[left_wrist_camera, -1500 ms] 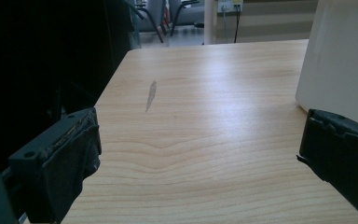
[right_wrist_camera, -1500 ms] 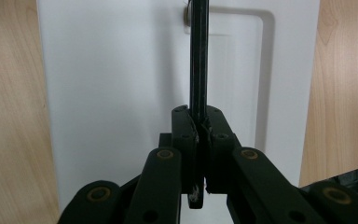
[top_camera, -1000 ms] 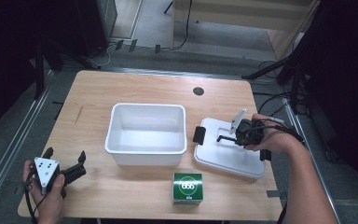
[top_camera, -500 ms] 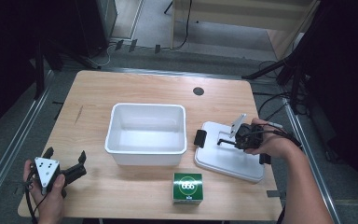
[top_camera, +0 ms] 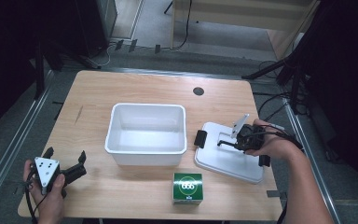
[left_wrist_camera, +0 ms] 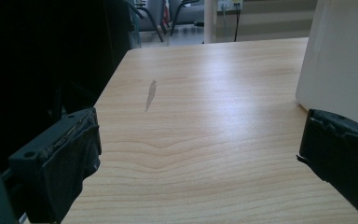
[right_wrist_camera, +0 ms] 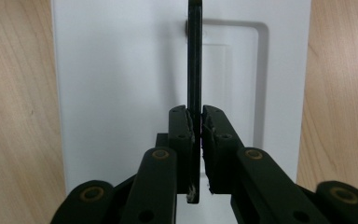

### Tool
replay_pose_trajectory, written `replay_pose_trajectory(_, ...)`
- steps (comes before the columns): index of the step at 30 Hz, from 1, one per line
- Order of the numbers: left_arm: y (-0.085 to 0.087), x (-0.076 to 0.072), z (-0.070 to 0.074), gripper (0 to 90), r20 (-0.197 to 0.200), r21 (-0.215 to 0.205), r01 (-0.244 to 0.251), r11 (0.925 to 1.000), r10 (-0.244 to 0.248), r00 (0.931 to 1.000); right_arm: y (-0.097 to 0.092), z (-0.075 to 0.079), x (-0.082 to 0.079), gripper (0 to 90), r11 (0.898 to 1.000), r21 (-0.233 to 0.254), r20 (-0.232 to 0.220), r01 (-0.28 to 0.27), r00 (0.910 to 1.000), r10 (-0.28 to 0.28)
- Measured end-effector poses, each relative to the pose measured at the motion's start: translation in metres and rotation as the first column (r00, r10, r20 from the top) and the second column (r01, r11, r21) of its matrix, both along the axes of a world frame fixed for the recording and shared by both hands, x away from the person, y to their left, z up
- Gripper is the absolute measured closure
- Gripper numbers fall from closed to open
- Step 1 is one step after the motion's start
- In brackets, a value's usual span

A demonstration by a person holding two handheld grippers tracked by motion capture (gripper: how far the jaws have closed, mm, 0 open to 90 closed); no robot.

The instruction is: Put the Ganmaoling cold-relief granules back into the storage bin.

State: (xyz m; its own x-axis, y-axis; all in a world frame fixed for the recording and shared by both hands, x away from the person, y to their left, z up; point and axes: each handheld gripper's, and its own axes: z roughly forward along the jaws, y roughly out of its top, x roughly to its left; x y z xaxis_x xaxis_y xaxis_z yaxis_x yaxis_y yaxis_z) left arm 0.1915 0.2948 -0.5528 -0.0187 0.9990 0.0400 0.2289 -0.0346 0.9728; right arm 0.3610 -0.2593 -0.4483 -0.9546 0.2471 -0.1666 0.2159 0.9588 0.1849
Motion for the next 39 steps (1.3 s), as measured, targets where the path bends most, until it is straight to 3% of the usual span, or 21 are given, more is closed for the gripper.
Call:
replay_pose_trajectory(8, 0.000, 0.000, 0.000, 0.0, -0.001, 0.002, 0.002, 1.0000, -0.002, 1.0000, 0.002, 0.002, -0.006, 73.3, 1.000, -0.017, -0.023, 0.002, 0.9997, -0.002)
replay_pose_trajectory(15, 0.000, 0.000, 0.000, 0.0, 0.001, -0.001, 0.001, 1.0000, -0.001, 1.0000, 0.008, 0.008, -0.013, 52.7, 1.000, -0.012, -0.045, 0.011, 0.9989, -0.011)
replay_pose_trajectory(30, 0.000, 0.000, 0.000, 0.0, -0.001, -0.003, 0.002, 1.0000, -0.002, 1.0000, 0.031, 0.023, -0.037, 23.3, 0.998, -0.051, -0.034, -0.025, 0.9992, 0.023)
replay_pose_trajectory(37, 0.001, 0.000, 0.000, 0.0, -0.004, -0.004, 0.002, 1.0000, -0.002, 1.0000, 0.046, 0.029, -0.044, 1.4, 1.000, -0.022, -0.061, -0.011, 0.9981, 0.010)
replay_pose_trajectory(39, 0.001, 0.000, 0.000, 0.0, -0.004, -0.005, 0.002, 1.0000, -0.002, 1.0000, 0.051, 0.031, -0.046, 0.0, 1.000, -0.025, -0.060, -0.004, 0.9982, 0.002)
